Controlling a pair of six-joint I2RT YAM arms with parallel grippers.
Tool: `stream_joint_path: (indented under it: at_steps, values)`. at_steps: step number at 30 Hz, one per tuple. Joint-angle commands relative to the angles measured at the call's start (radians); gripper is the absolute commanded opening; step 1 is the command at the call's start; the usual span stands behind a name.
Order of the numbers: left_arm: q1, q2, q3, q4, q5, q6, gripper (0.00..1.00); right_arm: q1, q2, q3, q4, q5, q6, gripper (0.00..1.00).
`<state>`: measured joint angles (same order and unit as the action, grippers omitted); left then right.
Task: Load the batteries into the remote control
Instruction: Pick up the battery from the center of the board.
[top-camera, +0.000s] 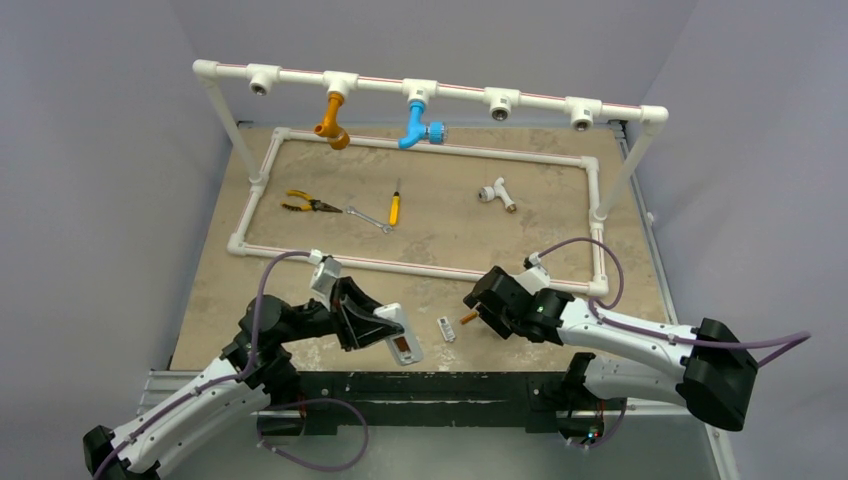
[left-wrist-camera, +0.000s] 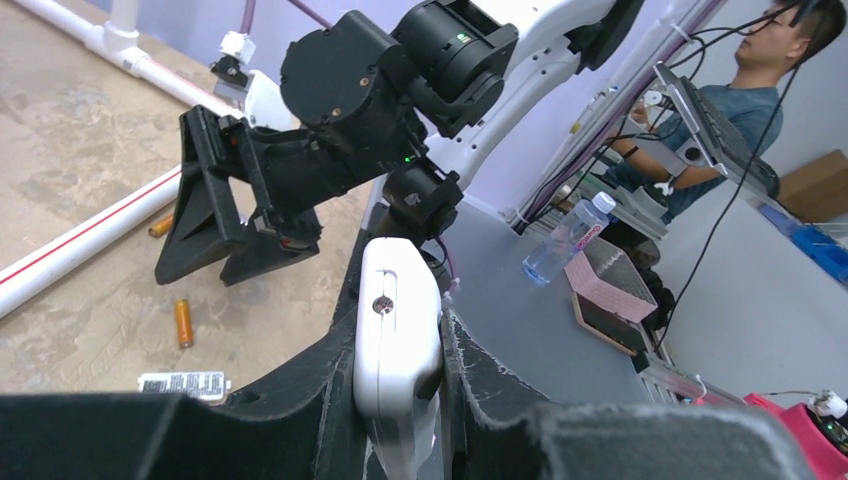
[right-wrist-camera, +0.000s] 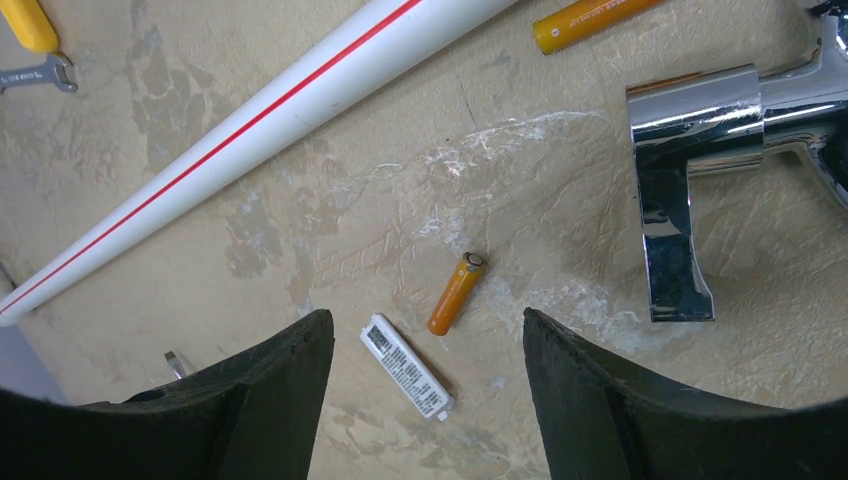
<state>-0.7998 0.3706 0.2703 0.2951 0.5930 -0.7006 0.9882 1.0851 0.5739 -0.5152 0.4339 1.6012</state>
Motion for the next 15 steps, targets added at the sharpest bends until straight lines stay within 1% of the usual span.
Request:
stream_joint_path:
  at_steps: [1, 8, 15]
  values:
    - [-0.003, 0.011, -0.006, 0.146, 0.054, -0.022, 0.0, 0.004, -0.022, 0.012, -0.005, 0.032, 0.02, 0.68]
    - [-0.003, 0.018, -0.003, 0.176, 0.095, -0.016, 0.0, 0.004, -0.018, 0.025, -0.012, 0.053, -0.006, 0.68]
    - [-0.002, 0.014, 0.001, 0.171, 0.127, 0.003, 0.0, 0.005, -0.033, 0.047, -0.012, 0.067, -0.085, 0.68]
